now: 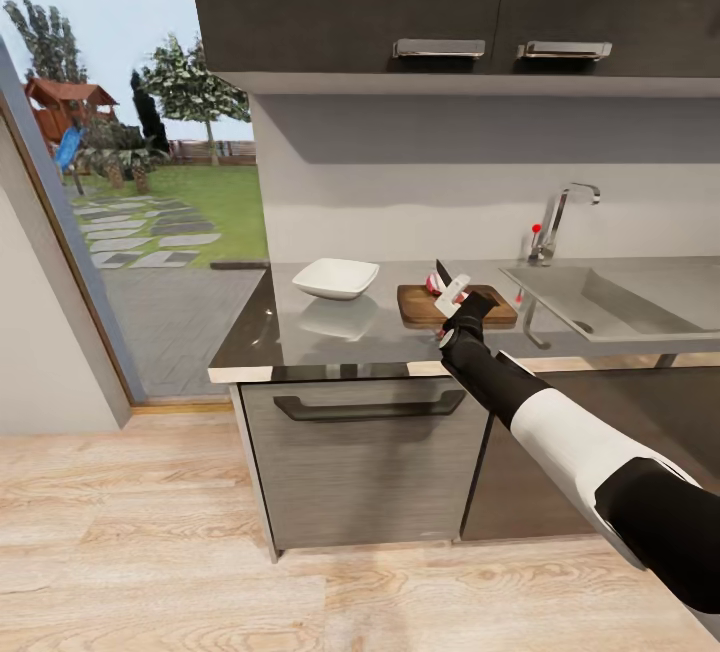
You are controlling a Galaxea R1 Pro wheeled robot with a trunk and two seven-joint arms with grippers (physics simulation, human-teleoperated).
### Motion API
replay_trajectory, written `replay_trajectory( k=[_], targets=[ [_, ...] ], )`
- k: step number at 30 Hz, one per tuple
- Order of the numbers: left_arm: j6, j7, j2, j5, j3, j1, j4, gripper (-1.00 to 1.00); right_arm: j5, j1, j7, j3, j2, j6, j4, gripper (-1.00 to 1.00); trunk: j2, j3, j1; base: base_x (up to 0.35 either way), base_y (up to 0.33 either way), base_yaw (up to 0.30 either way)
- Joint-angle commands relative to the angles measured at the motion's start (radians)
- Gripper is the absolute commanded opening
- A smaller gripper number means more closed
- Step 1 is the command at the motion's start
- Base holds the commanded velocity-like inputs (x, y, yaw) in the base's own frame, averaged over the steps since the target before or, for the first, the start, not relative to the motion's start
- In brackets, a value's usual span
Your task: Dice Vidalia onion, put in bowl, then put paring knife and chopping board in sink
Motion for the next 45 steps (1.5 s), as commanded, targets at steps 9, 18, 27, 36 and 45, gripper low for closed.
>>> replay_trajectory(
  k=[9, 18, 27, 36, 45],
  targets=[
    [-0.007, 0.001, -0.002, 0.002, 0.001, -0.002, 0.004, 1.00, -0.001, -0.001, 0.001, 0.007, -0.002, 0.006, -0.001, -1.00, -0.001, -0.001, 0.000, 0.000, 0.000, 0.000],
    [-0.007, 0.001, -0.002, 0.003, 0.001, -0.002, 0.004, 1.00, -0.001, -0.001, 0.001, 0.007, -0.002, 0.006, -0.001, -1.00, -0.001, -0.001, 0.000, 0.000, 0.000, 0.000],
    [-0.007, 0.001, -0.002, 0.002, 0.001, -0.002, 0.004, 1.00, -0.001, -0.001, 0.001, 0.007, -0.002, 0.006, -0.001, -1.00, -0.001, -0.001, 0.000, 0.000, 0.000, 0.000],
    [-0.007, 0.001, -0.002, 0.002, 0.001, -0.002, 0.004, 1.00, -0.001, -0.001, 0.001, 0.007, -0.001, 0.006, -0.001, -1.00, -0.001, -0.001, 0.000, 0.000, 0.000, 0.000],
    [-0.007, 0.001, -0.002, 0.002, 0.001, -0.001, 0.004, 1.00, -0.001, -0.001, 0.001, 0.007, -0.001, 0.006, -0.001, -1.00, -0.001, -0.001, 0.000, 0.000, 0.000, 0.000]
  ],
)
